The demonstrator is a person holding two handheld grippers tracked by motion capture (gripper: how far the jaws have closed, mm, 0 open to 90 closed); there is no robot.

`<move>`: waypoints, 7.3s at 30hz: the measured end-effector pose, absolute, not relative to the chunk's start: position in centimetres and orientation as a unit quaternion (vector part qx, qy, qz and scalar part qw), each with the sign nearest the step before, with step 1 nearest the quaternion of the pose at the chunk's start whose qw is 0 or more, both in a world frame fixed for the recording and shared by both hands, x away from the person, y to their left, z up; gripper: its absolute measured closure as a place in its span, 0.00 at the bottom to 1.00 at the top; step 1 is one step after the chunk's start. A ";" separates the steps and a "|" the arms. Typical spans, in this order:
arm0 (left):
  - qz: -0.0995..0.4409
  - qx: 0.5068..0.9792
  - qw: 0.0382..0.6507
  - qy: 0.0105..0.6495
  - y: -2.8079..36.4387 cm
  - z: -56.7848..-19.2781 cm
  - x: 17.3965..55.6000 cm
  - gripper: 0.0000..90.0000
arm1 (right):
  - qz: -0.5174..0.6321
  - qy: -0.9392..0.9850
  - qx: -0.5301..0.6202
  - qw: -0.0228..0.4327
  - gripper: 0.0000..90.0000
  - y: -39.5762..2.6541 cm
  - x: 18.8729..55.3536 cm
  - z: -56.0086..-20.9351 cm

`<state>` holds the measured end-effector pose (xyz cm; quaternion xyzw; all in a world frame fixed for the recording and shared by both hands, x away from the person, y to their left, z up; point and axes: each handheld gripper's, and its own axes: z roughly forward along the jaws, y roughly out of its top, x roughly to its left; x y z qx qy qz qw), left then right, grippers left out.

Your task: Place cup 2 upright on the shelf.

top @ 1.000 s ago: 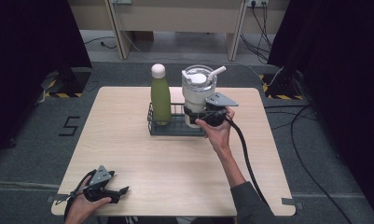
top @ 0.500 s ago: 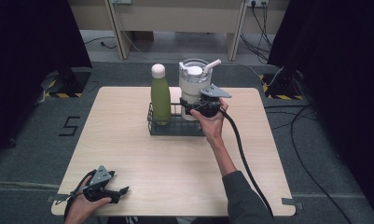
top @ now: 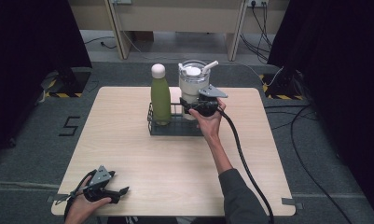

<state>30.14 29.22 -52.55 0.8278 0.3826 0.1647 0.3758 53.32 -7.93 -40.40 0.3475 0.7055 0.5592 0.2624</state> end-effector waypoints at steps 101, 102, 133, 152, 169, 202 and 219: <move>0.166 0.827 0.377 0.383 29.2 -52.6 30.1 0.15 | 0.568 0.695 0.349 0.270 0.16 -9.7 50.8 -44.1; 0.166 0.826 0.378 0.384 29.2 -52.6 30.1 0.15 | 0.568 0.695 0.350 0.269 0.16 -9.9 50.7 -43.9; 0.166 0.827 0.377 0.383 29.2 -52.6 30.1 0.15 | 0.576 0.692 0.342 0.270 0.16 -12.7 46.3 -42.7; 0.166 0.827 0.376 0.383 29.2 -52.6 30.1 0.15 | 0.574 0.694 0.340 0.271 0.16 -14.4 44.0 -43.0; 0.166 0.826 0.377 0.384 29.2 -52.6 30.1 0.15 | 0.560 0.705 0.339 0.274 0.16 -15.2 41.4 -43.9; 0.166 0.826 0.377 0.385 29.2 -52.6 30.0 0.15 | 0.539 0.734 0.332 0.244 0.16 -16.7 37.1 -46.0; 0.166 0.826 0.377 0.385 29.2 -52.6 30.0 0.15 | 0.530 0.742 0.342 0.229 0.16 -18.2 35.3 -47.6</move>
